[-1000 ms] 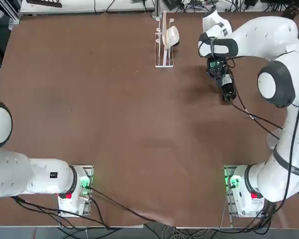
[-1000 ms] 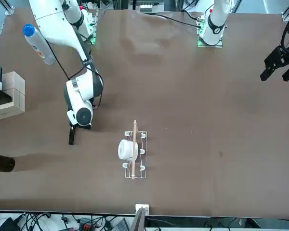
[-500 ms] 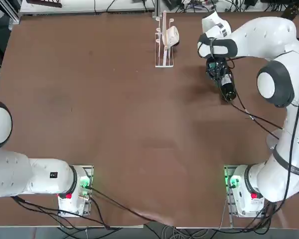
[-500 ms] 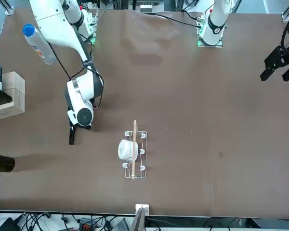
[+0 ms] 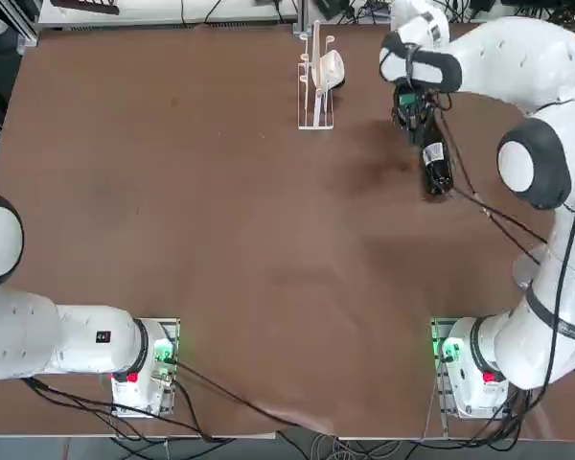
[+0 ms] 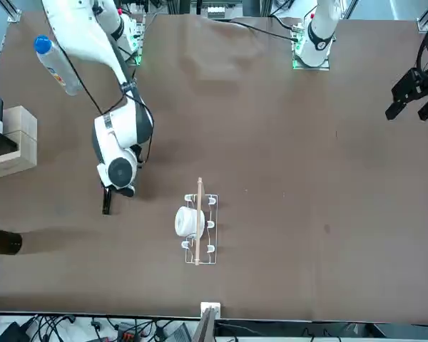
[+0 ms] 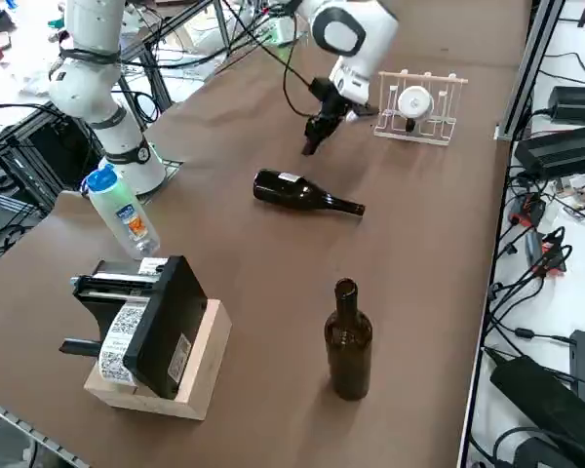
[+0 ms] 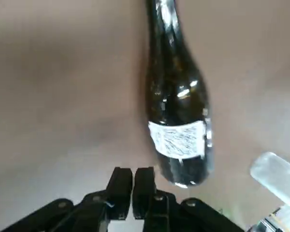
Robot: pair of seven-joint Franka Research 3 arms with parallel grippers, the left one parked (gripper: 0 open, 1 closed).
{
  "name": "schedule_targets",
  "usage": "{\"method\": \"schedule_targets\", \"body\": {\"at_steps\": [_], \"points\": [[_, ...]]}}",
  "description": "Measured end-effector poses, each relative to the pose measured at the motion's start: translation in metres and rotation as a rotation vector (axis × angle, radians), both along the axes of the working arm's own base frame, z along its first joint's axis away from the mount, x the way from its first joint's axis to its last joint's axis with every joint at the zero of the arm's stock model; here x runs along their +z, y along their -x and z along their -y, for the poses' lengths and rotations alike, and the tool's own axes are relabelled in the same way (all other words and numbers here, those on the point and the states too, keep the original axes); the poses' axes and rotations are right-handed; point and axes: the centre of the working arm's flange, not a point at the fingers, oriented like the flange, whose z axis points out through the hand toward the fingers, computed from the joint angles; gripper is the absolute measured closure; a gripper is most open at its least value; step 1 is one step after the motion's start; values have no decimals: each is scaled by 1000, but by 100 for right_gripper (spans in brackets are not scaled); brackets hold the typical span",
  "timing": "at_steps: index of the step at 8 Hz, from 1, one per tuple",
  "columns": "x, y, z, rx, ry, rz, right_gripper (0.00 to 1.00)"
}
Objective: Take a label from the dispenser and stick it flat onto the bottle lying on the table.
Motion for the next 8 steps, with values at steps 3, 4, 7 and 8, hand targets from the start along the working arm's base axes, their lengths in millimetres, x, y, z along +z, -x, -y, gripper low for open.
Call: {"method": "schedule_targets", "body": {"at_steps": [3, 4, 7, 8], "points": [[76, -23, 26, 69, -60, 14, 43], [103, -30, 54, 99, -93, 15, 38], [208, -29, 149, 170, -196, 108, 0], [235, -20, 155, 205, -216, 134, 0]]}}
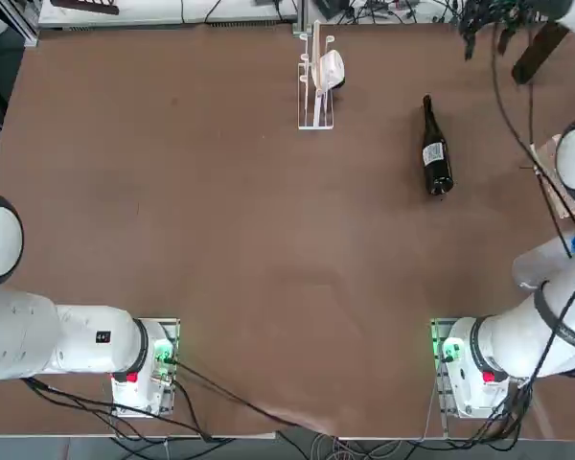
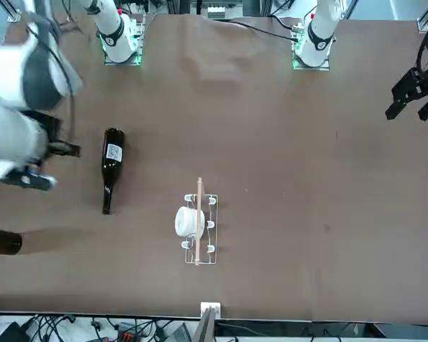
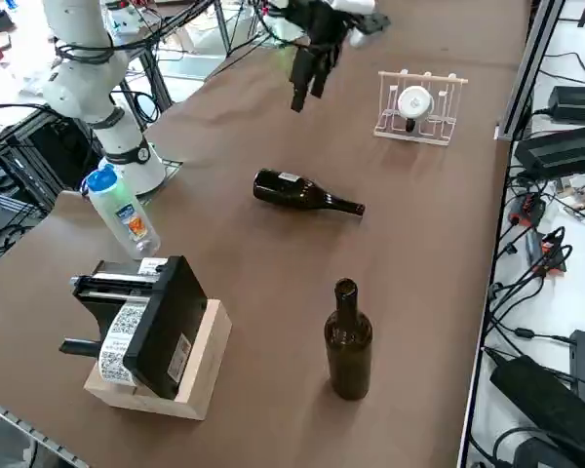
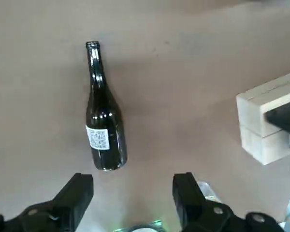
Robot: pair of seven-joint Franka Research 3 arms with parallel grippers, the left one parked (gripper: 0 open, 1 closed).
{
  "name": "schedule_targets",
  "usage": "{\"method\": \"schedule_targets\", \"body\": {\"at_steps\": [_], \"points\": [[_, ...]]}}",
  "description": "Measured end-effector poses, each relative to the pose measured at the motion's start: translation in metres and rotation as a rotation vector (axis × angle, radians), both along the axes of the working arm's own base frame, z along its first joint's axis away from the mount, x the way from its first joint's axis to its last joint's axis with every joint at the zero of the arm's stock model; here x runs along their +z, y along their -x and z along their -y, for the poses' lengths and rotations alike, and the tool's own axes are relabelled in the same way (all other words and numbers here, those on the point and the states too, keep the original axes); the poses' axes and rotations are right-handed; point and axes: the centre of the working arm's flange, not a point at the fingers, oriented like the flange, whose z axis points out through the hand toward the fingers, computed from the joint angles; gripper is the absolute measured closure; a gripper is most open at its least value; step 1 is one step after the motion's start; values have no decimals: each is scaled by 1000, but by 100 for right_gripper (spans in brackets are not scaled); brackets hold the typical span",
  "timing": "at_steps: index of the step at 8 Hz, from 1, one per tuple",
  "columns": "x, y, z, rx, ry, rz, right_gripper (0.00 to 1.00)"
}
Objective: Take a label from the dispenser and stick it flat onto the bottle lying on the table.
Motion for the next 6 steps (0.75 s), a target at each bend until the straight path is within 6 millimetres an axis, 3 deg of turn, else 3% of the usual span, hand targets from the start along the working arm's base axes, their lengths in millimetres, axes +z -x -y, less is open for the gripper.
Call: {"method": "schedule_targets", "body": {"at_steps": [2, 6], "points": [[29, 10, -1, 79, -64, 32, 0], [72, 20, 36, 148, -184, 154, 0]]}}
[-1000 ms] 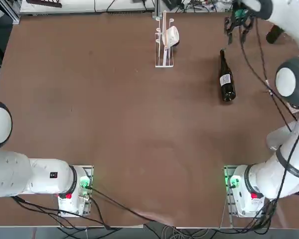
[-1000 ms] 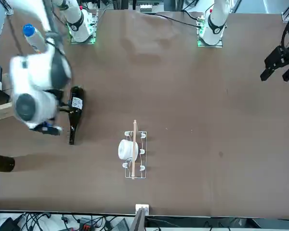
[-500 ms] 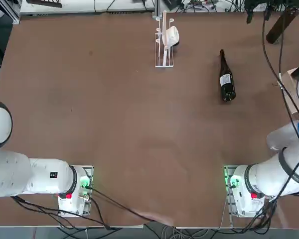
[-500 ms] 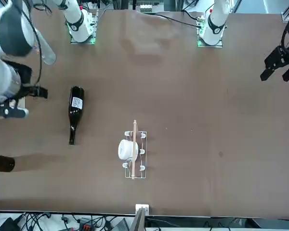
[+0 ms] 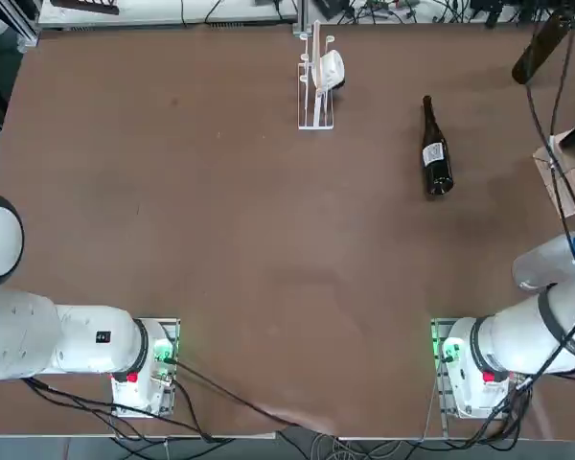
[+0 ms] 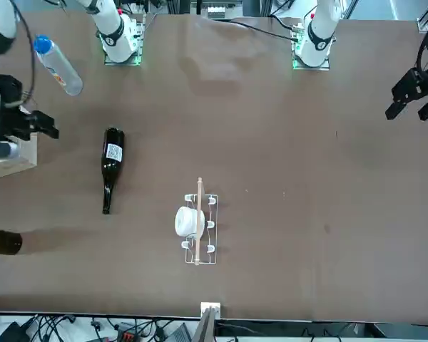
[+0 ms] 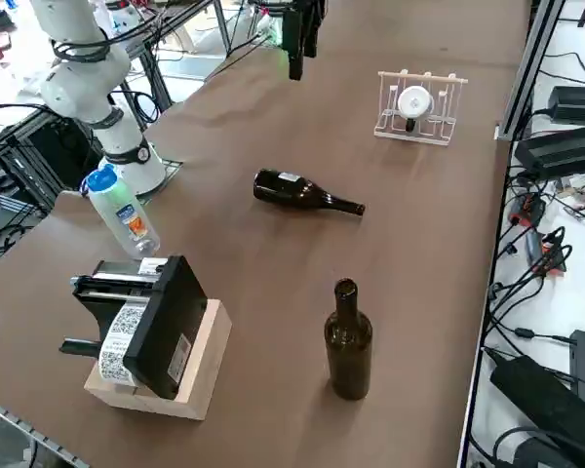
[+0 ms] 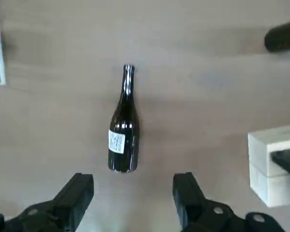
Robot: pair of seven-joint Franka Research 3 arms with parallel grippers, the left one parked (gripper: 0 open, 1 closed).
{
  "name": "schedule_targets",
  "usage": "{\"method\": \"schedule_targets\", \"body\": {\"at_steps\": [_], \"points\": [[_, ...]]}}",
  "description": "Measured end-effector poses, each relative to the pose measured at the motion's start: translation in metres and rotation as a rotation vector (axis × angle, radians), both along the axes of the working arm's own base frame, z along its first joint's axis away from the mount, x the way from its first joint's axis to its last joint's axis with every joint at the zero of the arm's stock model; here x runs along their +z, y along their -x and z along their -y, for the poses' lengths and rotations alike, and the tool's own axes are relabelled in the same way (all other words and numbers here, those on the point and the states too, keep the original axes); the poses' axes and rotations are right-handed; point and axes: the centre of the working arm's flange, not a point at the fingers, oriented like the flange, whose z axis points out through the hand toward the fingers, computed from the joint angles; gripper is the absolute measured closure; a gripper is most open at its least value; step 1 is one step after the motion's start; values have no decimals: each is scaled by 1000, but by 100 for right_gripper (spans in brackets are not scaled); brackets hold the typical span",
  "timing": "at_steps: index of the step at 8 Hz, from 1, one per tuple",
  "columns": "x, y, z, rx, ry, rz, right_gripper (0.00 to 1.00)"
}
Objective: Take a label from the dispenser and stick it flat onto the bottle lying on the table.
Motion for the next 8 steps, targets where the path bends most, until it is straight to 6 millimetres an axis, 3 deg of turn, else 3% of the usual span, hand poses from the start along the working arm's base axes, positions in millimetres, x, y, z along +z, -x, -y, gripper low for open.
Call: {"method": "schedule_targets", "body": {"at_steps": [2, 5, 8], "points": [[8, 21, -4, -24, -16, 49, 0], [23, 69, -3, -33, -14, 75, 0], [35, 88, 2, -45, -13, 97, 0]]}}
